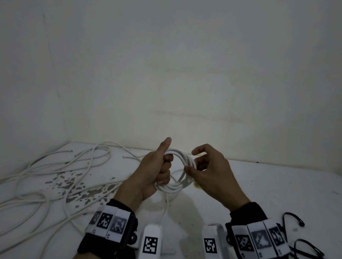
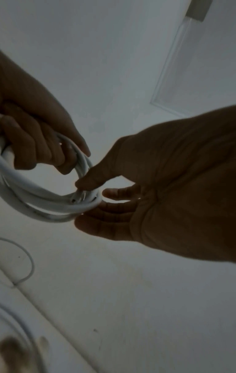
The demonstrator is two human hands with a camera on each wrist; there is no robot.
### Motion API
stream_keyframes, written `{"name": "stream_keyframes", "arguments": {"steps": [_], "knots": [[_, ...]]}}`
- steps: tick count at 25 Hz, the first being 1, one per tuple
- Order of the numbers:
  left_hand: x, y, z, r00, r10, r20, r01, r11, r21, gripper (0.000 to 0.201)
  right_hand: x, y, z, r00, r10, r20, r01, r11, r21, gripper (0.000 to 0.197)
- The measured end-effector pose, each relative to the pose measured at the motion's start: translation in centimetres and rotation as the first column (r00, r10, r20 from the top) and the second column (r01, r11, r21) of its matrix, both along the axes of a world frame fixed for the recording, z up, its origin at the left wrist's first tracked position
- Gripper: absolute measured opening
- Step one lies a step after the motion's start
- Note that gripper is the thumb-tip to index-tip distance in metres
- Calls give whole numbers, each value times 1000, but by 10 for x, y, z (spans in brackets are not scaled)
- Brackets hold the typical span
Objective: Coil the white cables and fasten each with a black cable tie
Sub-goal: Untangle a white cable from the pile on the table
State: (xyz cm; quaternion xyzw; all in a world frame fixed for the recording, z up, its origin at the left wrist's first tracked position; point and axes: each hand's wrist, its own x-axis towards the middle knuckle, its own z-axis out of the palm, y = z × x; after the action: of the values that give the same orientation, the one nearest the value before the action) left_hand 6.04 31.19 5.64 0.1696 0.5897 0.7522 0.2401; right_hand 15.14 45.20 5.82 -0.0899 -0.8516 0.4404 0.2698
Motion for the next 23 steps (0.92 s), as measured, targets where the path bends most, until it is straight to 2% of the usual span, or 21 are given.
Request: {"name": "stream_keyframes", "arguments": {"steps": [5,7,12,15,17,20,23], "knots": [[9,6,2,996,47,-70,-53,996,-76,53,-4,-8,-6,1000,-16,-1,16,943,332,18],[11,7,1,996,50,-79,-58,993,-99,53,-4,-9,-8,1000,-20,5,16,915,402,17],[19,11,3,993,41,-114,-56,990,-127,53,-1,-9,-10,999,-51,-9,49,887,458,21],[19,11,5,991,55,-123,-76,982,-174,54,-1,-10,-10,993,-114,21,82,817,571,22],[16,11,5,993,55,-109,-71,986,-153,54,-2,-14,-10,983,-183,5,140,767,626,22],[13,10,6,995,30,-95,-44,987,-156,56,-8,-21,-13,962,-272,-25,233,770,594,25],[12,10,3,997,-32,-76,17,980,-198,60,-8,-20,-17,936,-351,17,271,752,600,12]]}}
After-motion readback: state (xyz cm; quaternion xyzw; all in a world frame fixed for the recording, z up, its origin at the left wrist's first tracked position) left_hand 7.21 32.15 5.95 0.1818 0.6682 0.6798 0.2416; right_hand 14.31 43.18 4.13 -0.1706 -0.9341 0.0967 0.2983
